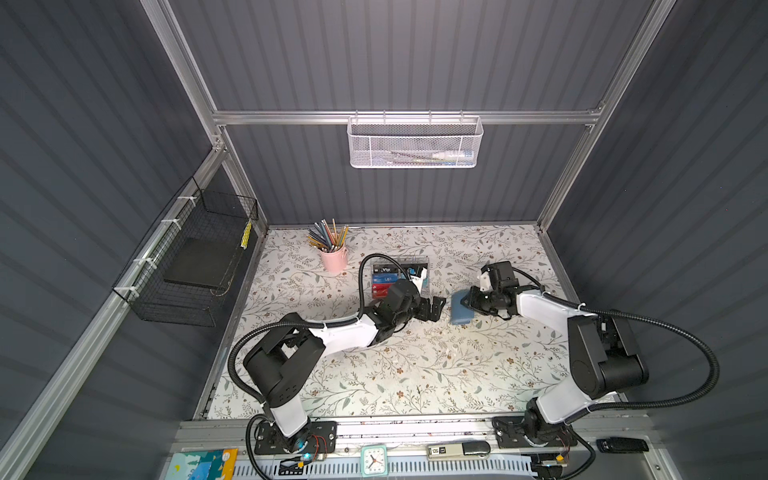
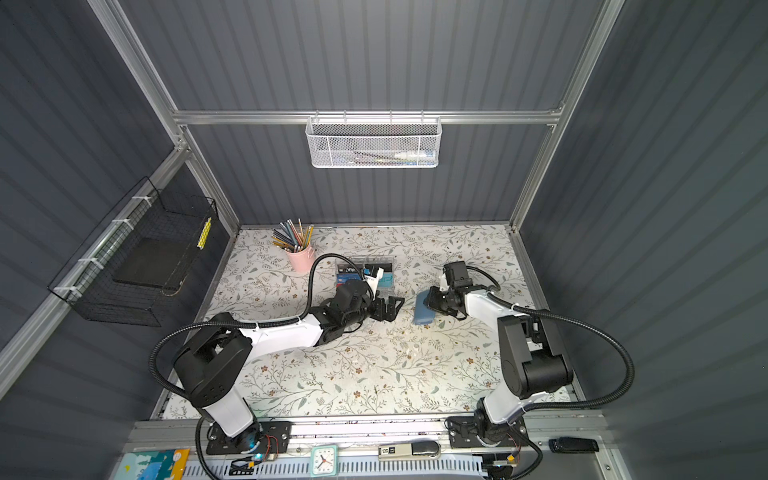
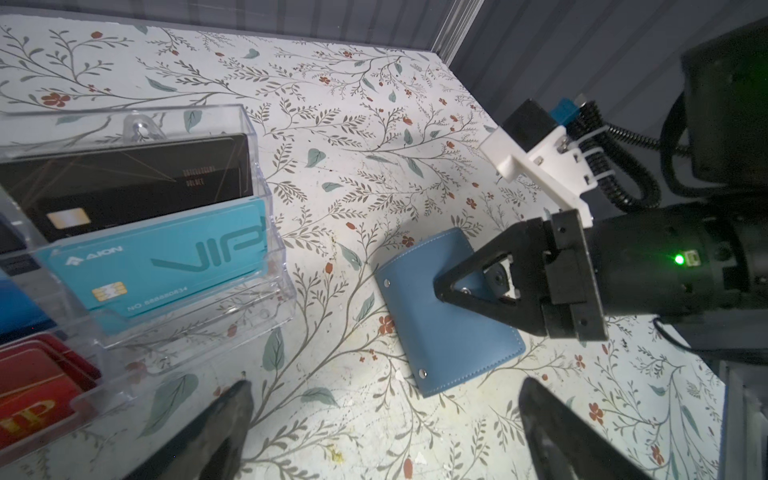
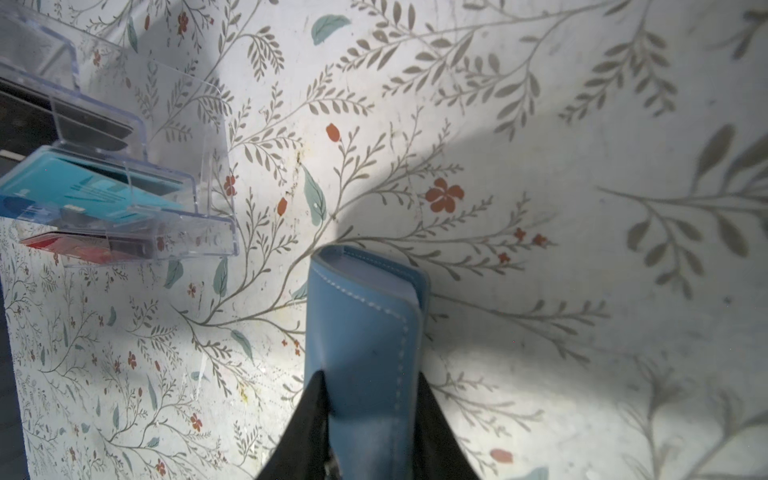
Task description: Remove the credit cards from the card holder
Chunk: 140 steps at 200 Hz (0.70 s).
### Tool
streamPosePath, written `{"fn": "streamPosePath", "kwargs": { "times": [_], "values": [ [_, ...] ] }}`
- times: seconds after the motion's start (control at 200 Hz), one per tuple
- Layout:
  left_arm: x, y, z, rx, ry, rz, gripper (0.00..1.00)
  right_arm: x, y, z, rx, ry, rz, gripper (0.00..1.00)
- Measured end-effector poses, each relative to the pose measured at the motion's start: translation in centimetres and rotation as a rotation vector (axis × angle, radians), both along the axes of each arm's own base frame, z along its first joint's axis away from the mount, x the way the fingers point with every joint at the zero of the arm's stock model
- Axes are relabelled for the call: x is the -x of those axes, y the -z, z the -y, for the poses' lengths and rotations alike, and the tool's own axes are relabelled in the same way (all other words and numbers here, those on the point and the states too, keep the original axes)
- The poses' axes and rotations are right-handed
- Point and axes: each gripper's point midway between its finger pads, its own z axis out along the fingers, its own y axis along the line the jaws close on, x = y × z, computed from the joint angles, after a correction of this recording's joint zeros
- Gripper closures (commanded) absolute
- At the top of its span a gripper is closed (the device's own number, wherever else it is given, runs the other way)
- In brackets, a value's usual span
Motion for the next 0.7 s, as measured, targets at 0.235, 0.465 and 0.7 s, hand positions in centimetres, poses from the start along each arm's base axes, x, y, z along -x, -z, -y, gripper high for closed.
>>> {"fn": "streamPosePath", "kwargs": {
  "times": [0.235,0.465,0.7],
  "values": [
    [-0.2,-1.2,-0.3,0.064,0.003,-0.006,0.00,0.8,-2.9,-0.7,-0.034,-0.020,0.028,1.00],
    [-0.2,-1.5,-0.4,0.138,0.024,-0.032,0.00,-0.5,-9.2,-3.7,-0.128,-0.081,0.146,1.00],
    [-0.6,-2.5,-1.3,0.250,0.034,-0.053,0.00,-0.3,-13.3,-6.4,-0.233,-0.141,0.205,1.00]
  ]
}}
